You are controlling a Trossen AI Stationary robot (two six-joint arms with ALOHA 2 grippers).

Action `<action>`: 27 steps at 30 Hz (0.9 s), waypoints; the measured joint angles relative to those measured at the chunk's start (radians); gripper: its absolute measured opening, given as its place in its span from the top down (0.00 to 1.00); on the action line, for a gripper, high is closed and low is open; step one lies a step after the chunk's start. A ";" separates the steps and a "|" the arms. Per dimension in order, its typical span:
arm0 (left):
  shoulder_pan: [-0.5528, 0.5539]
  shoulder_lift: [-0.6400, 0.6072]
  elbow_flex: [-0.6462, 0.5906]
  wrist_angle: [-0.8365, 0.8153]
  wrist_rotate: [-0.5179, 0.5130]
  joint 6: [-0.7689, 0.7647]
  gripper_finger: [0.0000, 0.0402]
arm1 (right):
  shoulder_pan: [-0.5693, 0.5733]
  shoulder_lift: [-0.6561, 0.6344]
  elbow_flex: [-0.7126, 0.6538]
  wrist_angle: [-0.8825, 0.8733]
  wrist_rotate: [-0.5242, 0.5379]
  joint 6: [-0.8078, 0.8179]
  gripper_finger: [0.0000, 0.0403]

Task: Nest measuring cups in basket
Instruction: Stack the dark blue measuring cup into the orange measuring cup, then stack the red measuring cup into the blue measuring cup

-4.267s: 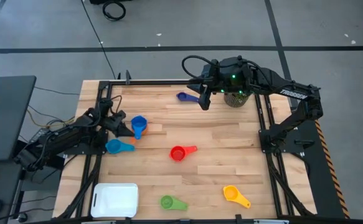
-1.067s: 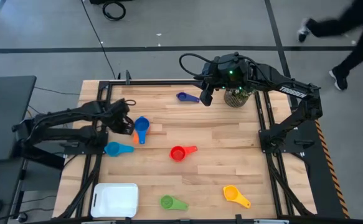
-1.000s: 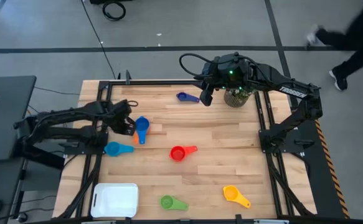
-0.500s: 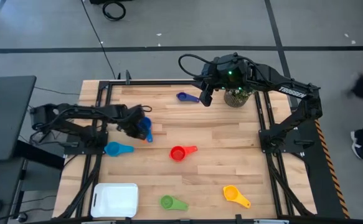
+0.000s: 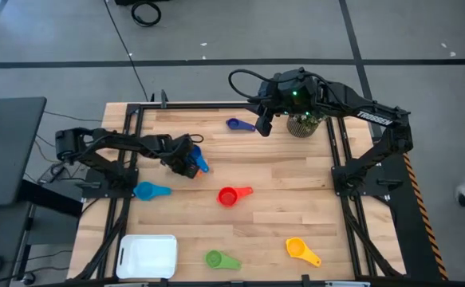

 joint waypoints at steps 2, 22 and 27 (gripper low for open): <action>0.006 0.005 0.010 0.011 -0.018 0.025 1.00 | 0.000 0.000 0.000 0.000 0.000 0.000 0.72; -0.068 -0.306 0.380 -0.521 -0.114 0.069 1.00 | 0.001 0.000 -0.001 -0.136 -0.179 -0.038 0.72; -0.119 -0.389 0.536 -0.669 -0.214 0.013 1.00 | 0.021 0.001 -0.001 -0.168 -0.189 -0.053 0.72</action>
